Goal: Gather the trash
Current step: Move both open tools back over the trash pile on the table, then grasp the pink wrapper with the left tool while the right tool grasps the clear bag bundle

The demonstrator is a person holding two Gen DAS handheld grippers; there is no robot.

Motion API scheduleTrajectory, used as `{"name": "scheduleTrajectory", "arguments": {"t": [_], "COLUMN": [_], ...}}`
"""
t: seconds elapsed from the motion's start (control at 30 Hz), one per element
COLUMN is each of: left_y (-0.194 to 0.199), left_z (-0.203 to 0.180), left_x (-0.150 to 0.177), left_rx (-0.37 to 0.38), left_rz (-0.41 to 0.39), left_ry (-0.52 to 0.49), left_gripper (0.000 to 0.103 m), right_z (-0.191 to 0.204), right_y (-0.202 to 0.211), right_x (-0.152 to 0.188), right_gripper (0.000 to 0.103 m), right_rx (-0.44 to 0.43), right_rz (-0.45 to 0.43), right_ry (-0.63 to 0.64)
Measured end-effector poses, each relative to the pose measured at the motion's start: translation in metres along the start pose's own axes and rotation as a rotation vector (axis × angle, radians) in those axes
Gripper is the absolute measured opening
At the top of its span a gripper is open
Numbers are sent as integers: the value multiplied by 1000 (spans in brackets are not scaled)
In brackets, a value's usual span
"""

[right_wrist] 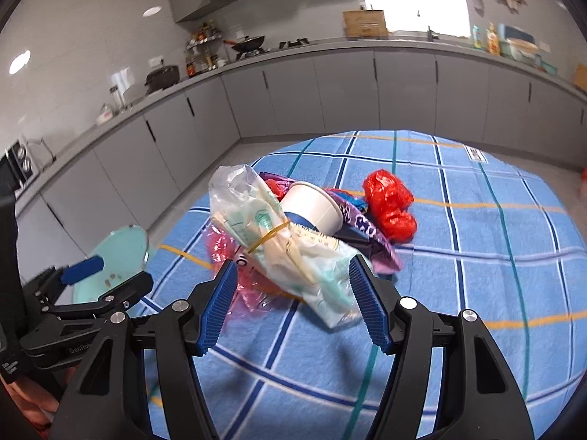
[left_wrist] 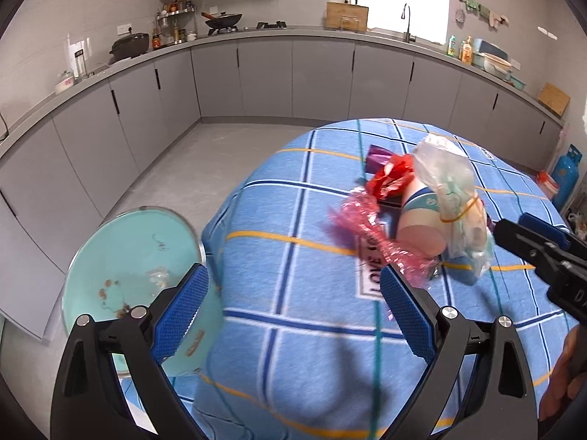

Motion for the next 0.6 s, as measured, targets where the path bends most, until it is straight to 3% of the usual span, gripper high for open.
{"name": "scheduleTrajectory", "arguments": {"t": [0.33, 0.43, 0.6], "left_y": [-29, -37, -47], "left_z": [-16, -21, -28], "left_x": [-3, -6, -9], "left_rx": [45, 46, 54], "left_rz": [37, 44, 54], "left_ry": [43, 34, 35], "left_gripper": [84, 83, 82], "right_z": [1, -2, -5], "right_y": [-41, -48, -46], "right_x": [1, 4, 7], "right_gripper": [63, 51, 41], "right_rx": [-47, -67, -107], "right_rz": [98, 119, 135], "right_ry": [103, 105, 88]}}
Point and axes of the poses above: each gripper's, at about its wrist camera, not at the fingertips, and y roughly against the way its jaws point, z to its left, x to its underside, the point moved 3 cm from there along -y, roughly the way its jaws point, and after that the axes turned 13 degrees about x, right-handed, at the moved point
